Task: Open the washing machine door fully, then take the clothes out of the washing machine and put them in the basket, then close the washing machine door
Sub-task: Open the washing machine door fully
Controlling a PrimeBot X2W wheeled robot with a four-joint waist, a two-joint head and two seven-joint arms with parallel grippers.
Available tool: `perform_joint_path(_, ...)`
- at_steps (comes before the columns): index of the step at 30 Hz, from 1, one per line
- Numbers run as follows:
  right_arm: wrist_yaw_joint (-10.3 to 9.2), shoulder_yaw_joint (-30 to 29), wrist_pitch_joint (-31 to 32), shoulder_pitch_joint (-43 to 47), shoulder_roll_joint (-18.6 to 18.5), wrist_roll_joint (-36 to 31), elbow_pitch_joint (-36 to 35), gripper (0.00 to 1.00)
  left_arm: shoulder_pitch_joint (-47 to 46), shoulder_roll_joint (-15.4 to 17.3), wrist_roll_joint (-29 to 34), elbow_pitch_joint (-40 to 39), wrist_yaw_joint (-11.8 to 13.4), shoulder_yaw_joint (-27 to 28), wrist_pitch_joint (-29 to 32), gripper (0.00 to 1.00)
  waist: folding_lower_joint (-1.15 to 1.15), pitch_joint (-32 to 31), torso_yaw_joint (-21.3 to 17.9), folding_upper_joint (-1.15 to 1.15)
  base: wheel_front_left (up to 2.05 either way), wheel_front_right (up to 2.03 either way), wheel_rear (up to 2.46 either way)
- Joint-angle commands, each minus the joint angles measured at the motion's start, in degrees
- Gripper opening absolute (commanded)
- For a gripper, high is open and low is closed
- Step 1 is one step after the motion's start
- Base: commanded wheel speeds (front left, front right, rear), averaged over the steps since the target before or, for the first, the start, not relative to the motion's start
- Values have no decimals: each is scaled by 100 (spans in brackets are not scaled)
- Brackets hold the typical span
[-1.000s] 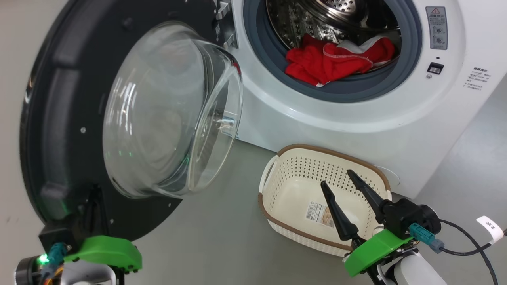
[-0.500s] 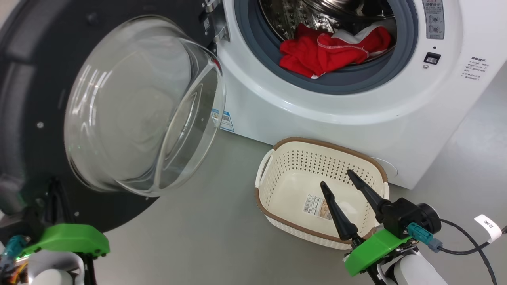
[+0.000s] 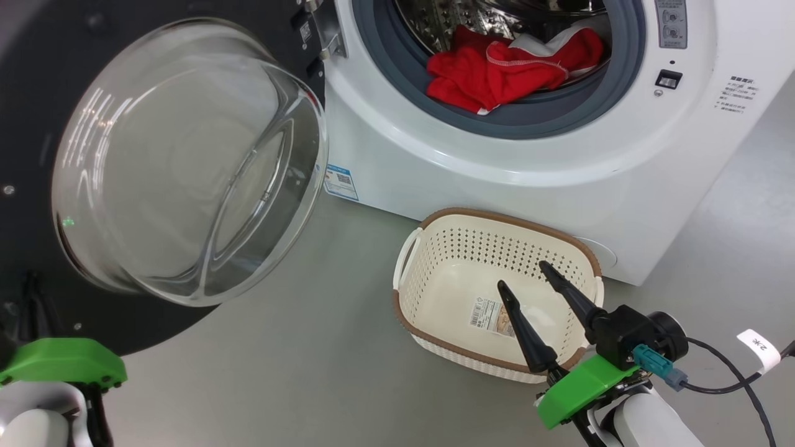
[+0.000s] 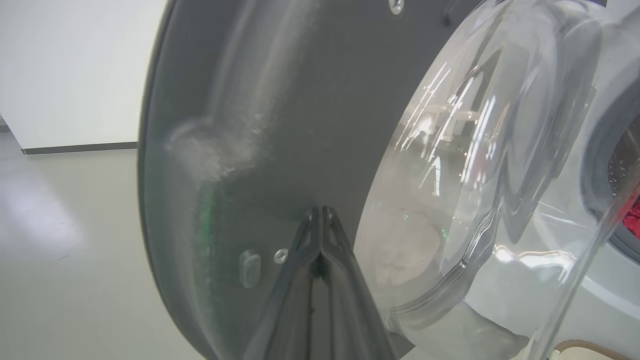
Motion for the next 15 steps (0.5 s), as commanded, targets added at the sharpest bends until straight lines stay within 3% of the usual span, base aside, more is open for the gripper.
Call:
perform_joint_path(1, 20, 172, -37, -230, 38, -40, -110, 100, -259, 368, -51, 4, -7, 356, -62, 0, 0, -23, -31, 0, 0, 0, 0)
perform_joint_path(15, 20, 185, -37, -211, 38, 39, -88, 100, -247, 236, 82, 223, -175, 542, -69, 0, 0, -119, -163, 0, 0, 0, 0)
